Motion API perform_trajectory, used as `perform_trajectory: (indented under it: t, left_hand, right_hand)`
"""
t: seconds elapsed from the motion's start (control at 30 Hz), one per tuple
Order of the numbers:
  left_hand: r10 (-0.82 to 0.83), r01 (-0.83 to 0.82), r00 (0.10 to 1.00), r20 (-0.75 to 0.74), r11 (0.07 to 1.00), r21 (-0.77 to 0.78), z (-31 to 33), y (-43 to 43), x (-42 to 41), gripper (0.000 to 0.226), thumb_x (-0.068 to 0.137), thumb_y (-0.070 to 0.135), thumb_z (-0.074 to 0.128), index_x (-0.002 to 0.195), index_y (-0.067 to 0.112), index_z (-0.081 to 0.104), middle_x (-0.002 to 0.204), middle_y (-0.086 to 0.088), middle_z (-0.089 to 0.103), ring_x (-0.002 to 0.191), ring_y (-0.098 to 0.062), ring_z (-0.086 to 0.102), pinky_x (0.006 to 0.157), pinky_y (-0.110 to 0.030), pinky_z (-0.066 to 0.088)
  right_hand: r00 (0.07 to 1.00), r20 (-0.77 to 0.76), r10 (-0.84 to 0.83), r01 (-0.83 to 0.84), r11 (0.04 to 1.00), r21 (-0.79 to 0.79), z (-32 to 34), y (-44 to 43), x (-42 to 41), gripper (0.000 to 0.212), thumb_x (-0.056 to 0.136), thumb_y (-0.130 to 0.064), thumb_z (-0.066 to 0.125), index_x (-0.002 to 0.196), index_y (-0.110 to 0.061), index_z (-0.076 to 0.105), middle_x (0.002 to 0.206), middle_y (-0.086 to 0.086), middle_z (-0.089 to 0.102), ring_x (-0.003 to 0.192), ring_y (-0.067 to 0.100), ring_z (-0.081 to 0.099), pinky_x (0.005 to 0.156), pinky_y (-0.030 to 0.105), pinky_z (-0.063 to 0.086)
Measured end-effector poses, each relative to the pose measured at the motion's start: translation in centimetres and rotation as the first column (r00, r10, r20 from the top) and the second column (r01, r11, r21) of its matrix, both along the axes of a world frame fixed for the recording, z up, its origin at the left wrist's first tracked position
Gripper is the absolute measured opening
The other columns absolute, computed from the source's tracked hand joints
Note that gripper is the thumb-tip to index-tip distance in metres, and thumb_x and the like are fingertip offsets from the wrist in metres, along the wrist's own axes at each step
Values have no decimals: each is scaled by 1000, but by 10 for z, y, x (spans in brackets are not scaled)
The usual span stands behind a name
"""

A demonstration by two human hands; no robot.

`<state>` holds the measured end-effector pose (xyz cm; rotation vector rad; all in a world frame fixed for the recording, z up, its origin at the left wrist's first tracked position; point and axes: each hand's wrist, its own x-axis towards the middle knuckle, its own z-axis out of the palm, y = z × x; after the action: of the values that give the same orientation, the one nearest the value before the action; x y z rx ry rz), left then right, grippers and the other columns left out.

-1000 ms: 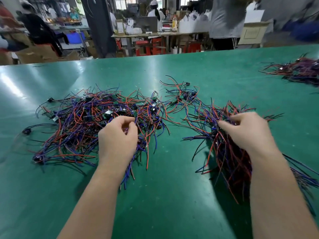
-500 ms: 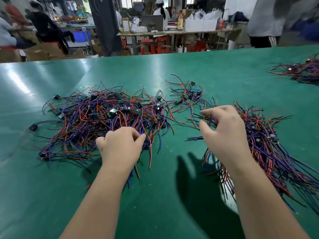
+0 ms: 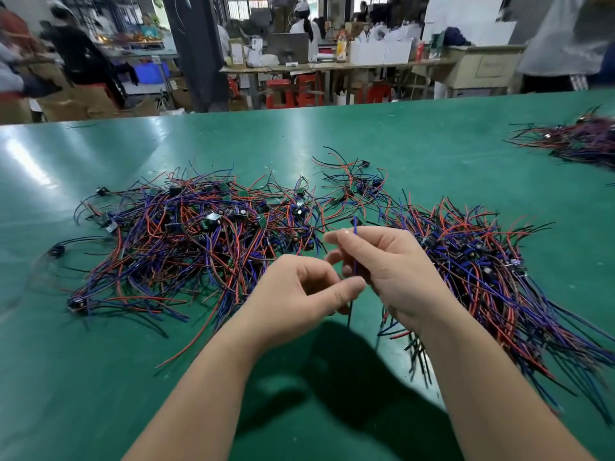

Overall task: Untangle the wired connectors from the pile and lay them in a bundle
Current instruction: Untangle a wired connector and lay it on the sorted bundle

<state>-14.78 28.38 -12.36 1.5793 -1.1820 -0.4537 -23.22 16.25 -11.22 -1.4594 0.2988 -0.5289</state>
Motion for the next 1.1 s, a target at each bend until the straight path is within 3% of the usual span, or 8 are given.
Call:
perform_trajectory:
  t: [0.17,0.27,0.33,0.47,0.57,0.7,0.87,1.1]
  left_hand:
    - [212,-160,834,-510,976,145,4,-4,12,60,93,53,32,80,9,71,68,-6,69,59,-16,59,57,-25,43]
    - [121,-118,708,-696,992,53,4,-5,11,61,82,54,42,101,3,69,92,-11,74,83,-21,68,71,-27,54]
    - [67,-118,714,-697,993,-25,4,-5,9,49,81,47,46,99,9,72,101,-11,73,95,-23,68,86,-33,53]
    - [-102,-139,648,-755,959,-248,9,-1,14,38,82,38,49,85,15,78,79,-4,73,67,-14,70,67,-24,57]
    - [-176,-144,583,-793,938,-314,16,5,17,35,75,44,55,83,20,79,66,7,64,45,-1,56,48,-19,52]
    - [-56,-132,674,-737,972,-194,18,6,11,39,62,40,64,91,14,67,63,4,65,40,-3,53,39,-17,46]
    - [33,-88,760,-649,995,-53,12,3,5,58,54,24,74,92,16,31,60,-3,62,37,-15,54,40,-25,49]
    - [160,-175,890,-427,985,4,6,0,-1,66,44,31,82,85,18,31,58,-1,58,40,-23,59,46,-39,54]
  right_hand:
    - [960,-12,279,-278,951,-134,-1,-4,-8,26,90,-25,57,87,-6,74,65,5,65,58,19,43,53,22,34]
    - [865,-163,474,-500,840,-212,-2,2,-10,29,92,-20,55,93,4,72,68,0,67,58,12,48,53,18,40]
    - [799,-287,529,-593,774,-223,-3,6,-11,35,94,-22,55,96,9,70,70,-2,68,57,9,52,56,18,44]
    - [824,-354,443,-513,848,-133,0,6,-9,66,86,-56,37,91,-2,74,78,9,73,64,18,60,63,25,48]
    - [889,-348,298,-362,922,-136,2,3,-7,78,83,-65,27,81,-4,74,76,15,72,59,21,61,56,24,47]
    - [979,-188,75,-90,993,-73,2,0,-3,59,84,-58,42,68,-8,69,59,9,62,45,19,48,44,22,35]
    - [975,-107,197,-200,980,-16,1,2,-4,48,69,-50,62,85,-7,74,69,9,55,51,9,42,48,20,32]
    - [976,-121,184,-167,977,136,1,-3,-6,17,57,-19,74,67,-8,66,62,6,57,49,9,42,48,17,33]
